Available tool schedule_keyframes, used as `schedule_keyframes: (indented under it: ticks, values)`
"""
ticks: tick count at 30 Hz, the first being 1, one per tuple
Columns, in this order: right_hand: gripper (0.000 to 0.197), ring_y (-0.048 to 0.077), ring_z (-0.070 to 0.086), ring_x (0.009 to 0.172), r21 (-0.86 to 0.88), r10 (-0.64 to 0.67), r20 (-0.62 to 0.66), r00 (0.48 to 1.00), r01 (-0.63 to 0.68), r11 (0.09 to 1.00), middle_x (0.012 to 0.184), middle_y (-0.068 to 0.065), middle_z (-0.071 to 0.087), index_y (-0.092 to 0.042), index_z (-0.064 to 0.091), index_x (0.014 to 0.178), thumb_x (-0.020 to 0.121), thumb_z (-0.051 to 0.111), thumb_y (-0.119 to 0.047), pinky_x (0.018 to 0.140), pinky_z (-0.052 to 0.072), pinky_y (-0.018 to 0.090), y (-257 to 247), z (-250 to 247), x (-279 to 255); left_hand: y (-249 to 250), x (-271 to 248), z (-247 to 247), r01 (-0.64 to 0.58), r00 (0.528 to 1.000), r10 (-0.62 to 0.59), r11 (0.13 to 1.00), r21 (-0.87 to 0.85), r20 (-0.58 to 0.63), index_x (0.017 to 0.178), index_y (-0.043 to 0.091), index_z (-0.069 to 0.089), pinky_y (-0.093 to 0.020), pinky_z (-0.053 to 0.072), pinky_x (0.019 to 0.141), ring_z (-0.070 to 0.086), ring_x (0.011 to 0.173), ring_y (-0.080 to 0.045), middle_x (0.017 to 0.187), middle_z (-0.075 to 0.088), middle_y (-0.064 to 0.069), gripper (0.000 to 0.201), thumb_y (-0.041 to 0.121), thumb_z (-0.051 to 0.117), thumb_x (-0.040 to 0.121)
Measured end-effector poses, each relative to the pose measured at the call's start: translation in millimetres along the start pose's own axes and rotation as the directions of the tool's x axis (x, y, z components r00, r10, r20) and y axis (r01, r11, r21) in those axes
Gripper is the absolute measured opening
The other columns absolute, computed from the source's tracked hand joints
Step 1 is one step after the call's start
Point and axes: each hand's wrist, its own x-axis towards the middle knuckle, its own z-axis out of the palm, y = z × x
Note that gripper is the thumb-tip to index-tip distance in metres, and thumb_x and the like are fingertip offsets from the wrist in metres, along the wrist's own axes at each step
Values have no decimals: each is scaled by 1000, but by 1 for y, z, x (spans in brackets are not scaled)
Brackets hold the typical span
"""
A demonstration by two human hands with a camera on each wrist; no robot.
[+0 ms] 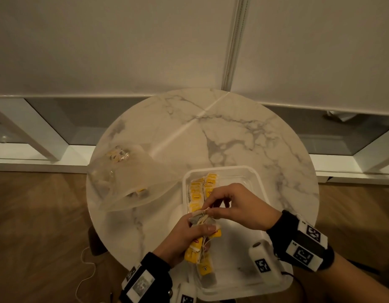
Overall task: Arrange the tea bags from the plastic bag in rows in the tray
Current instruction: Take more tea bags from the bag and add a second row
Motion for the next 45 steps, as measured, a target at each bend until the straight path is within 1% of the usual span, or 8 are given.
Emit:
schedule_keyframes:
  ticks: [5, 12, 19, 26, 30, 35, 38, 45]
  values:
    - [18, 5, 62, 83, -71, 72, 65, 995, -67, 995, 95, -8, 72, -18, 76, 101, 87, 67, -12, 69, 43, 11, -1, -2, 0, 2, 3, 1, -3, 999, 6, 996, 85, -38, 93, 4, 65, -26, 50, 57, 59, 59, -15, 73, 60, -8, 36, 24, 78, 65]
    - [12, 7, 65, 70, -146, 35, -3, 999, -35, 989, 74, -9, 71, -13, 76, 86, 90, 70, -23, 70, 53, 25, -2, 3, 9, 3, 2, 6, -14, 1000, 16, 992, 122, -18, 87, 10, 63, -24, 48, 56, 58, 58, -11, 68, 60, 1, 27, 22, 78, 68]
    - [16, 17, 67, 62, -34, 48, -106, 993, -52, 998, 71, 5, 71, -7, 73, 81, 93, 65, -15, 64, 51, 23, -1, -8, 10, 2, 0, 8, 20, 1000, -20, 1000, 18, -2, 118, 4, 59, -27, 48, 51, 55, 53, -15, 75, 62, -5, 62, 29, 81, 65]
    - [11, 26, 71, 60, 130, 100, -145, 984, -81, 988, 72, 15, 72, -4, 68, 87, 94, 63, -11, 67, 56, 33, 0, -6, 6, 2, 1, 12, 11, 1000, -9, 987, -158, 16, 103, 2, 55, -23, 47, 47, 54, 51, -13, 72, 62, -5, 89, 62, 90, 47]
    - [5, 29, 71, 58, 199, 119, -196, 973, -79, 977, 69, 15, 70, -8, 65, 96, 94, 61, -5, 60, 47, 17, -5, -9, 1, 3, 2, 17, 65, 998, -68, 954, -293, 0, 105, -1, 59, -24, 47, 43, 56, 48, -15, 72, 63, -12, 95, 59, 93, 40]
    - [11, 28, 70, 69, 194, 44, -150, 988, -15, 981, 81, 12, 71, -7, 70, 91, 91, 62, 1, 71, 59, 44, 0, -12, -2, 1, 12, 19, 72, 986, -132, 887, -456, -100, 96, 1, 70, -25, 42, 40, 50, 41, -20, 66, 54, -15, 58, 56, 71, 76]
    - [13, 18, 70, 68, 158, 42, -122, 992, -23, 987, 82, 7, 71, -7, 71, 91, 90, 62, 2, 71, 59, 37, -5, -13, -5, 7, 15, 21, 79, 977, -159, 891, -448, -142, 90, 3, 75, -25, 41, 42, 50, 44, -20, 66, 59, -15, 53, 50, 50, 85]
    - [20, 26, 68, 54, 184, 95, -293, 951, -42, 982, 68, 7, 64, -10, 71, 94, 91, 58, 5, 63, 54, 38, -4, -17, -6, 2, 14, 17, 73, 949, -188, 911, -406, -252, 81, 8, 74, -24, 43, 43, 52, 44, -17, 62, 56, -9, 39, 44, 57, 82]
